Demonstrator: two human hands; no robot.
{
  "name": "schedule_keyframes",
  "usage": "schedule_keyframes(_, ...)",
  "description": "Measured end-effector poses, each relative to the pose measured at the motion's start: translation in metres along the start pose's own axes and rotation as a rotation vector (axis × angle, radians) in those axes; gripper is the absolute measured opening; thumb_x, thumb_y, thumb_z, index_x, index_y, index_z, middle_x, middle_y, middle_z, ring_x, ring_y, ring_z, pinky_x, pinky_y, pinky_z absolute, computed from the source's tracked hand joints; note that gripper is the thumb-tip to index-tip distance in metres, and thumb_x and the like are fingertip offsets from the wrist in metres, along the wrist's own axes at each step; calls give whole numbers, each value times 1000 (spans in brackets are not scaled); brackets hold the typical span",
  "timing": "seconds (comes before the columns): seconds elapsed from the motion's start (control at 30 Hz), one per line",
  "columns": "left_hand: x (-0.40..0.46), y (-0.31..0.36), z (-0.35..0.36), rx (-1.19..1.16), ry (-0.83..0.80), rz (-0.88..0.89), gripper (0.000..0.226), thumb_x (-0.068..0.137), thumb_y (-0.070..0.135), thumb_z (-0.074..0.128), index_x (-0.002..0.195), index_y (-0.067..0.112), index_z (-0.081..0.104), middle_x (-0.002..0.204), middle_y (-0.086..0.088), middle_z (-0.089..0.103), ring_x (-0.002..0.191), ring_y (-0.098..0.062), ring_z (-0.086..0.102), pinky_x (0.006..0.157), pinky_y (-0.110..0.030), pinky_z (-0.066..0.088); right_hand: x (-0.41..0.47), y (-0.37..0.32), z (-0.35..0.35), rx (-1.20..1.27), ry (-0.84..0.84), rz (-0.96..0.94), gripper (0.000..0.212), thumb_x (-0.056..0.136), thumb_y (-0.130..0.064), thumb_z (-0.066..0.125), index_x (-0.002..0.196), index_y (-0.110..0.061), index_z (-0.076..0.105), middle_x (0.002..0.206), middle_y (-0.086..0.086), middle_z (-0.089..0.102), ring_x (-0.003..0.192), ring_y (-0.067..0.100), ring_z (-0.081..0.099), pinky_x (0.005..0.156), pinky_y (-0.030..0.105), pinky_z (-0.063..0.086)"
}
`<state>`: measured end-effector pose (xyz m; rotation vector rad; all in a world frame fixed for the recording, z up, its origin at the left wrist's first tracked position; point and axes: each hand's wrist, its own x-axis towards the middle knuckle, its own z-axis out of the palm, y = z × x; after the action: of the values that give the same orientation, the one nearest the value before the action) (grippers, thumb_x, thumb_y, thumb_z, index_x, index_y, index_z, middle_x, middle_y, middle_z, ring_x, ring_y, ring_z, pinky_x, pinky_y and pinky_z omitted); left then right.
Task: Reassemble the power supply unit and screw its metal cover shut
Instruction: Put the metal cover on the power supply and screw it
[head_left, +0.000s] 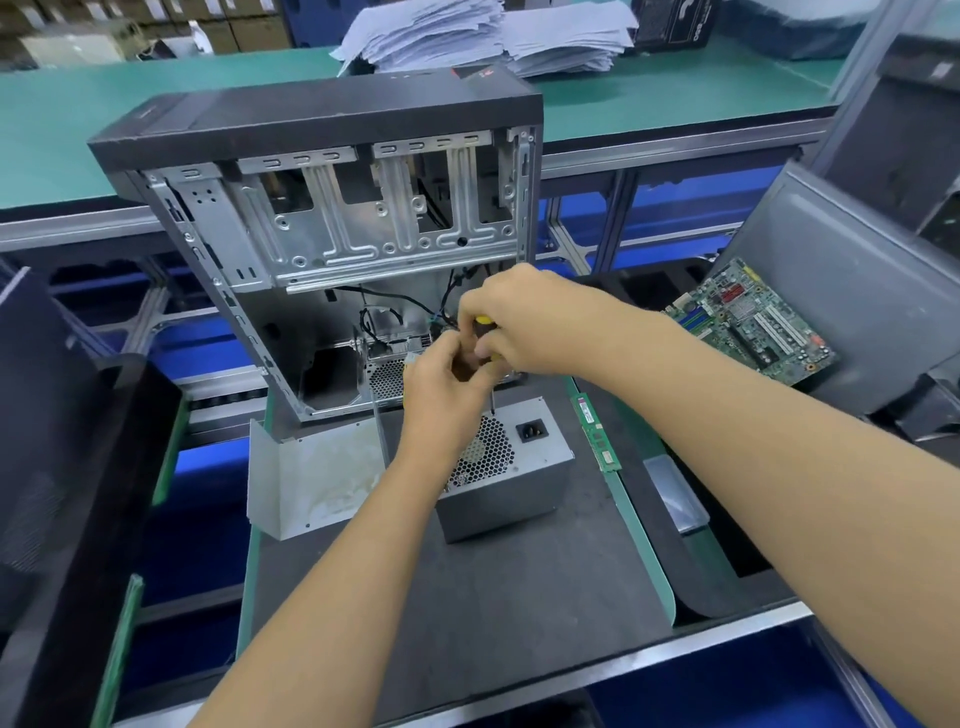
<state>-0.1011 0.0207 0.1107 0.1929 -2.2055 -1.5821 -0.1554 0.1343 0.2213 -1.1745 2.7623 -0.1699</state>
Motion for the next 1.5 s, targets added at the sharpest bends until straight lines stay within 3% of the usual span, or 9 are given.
schedule_keyframes(0.17,3,1,-1,43,-111,14,21,87,12,71,81,31,64,72,-9,61,67,-20,48,65,-34,43,5,-1,2,-206,69,42,23,100,-33,49,109,-12,55,84,4,42,79,27,42,60,29,30)
schedule_keyframes(0.33,-1,4,6,-73,-46,-99,30,71,12,86,78,21,59,67,11,54,60,-1,46,59,-15,42,1,-2,1,-269,118,130,43,102,-51,39,85,-12,44,67,1,25,73,26,38,63,35,31)
schedule_keyframes(0.43,2,0,9,-2,10,-109,32,74,21,85,72,23,53,67,10,52,60,-6,45,59,-27,44,7,-7,3,-316,155,168,37,101,-47,42,84,-15,43,68,1,26,76,29,47,65,35,31)
schedule_keyframes(0.7,0,-9,-6,17,-26,-6,6,85,21,68,91,22,70,77,8,72,76,-12,67,68,-28,51,12,-6,1,18,-1,64,25,95,-33,60,117,-24,51,92,2,43,69,17,48,54,31,38)
schedule_keyframes(0.87,-2,-20,-16,344,-443,-122,96,65,61,80,147,23,47,128,9,62,118,-7,56,98,-29,45,16,8,-11,-105,-41,91,32,91,-39,67,112,-17,58,91,1,43,61,12,41,47,27,27)
schedule_keyframes(1.0,-15,-30,-19,859,-746,10,137,38,96,60,147,16,37,147,-3,48,136,-24,42,110,-42,37,20,3,-12,-161,-44,60,26,91,-36,60,95,-10,61,76,-1,38,58,17,44,47,27,26)
schedule_keyframes(1.17,-16,-41,-14,958,-690,65,115,51,80,73,140,14,44,130,-4,51,124,-26,46,105,-40,39,24,-8,-6,-233,-13,113,35,95,-28,53,69,-12,38,71,2,33,61,22,42,54,29,31)
schedule_keyframes(1.33,-20,-42,-9,962,-620,67,105,50,77,71,132,17,47,121,-2,48,114,-26,45,98,-40,38,24,-11,-7,-331,-19,276,26,101,-34,47,89,-12,41,92,5,41,81,28,46,68,37,39)
schedule_keyframes(1.5,-21,-45,-10,952,-595,88,102,48,77,70,130,20,46,117,1,46,110,-24,43,96,-39,37,14,-11,-14,-210,-222,-10,7,89,-23,66,91,-22,59,92,-5,53,94,22,59,71,34,49)
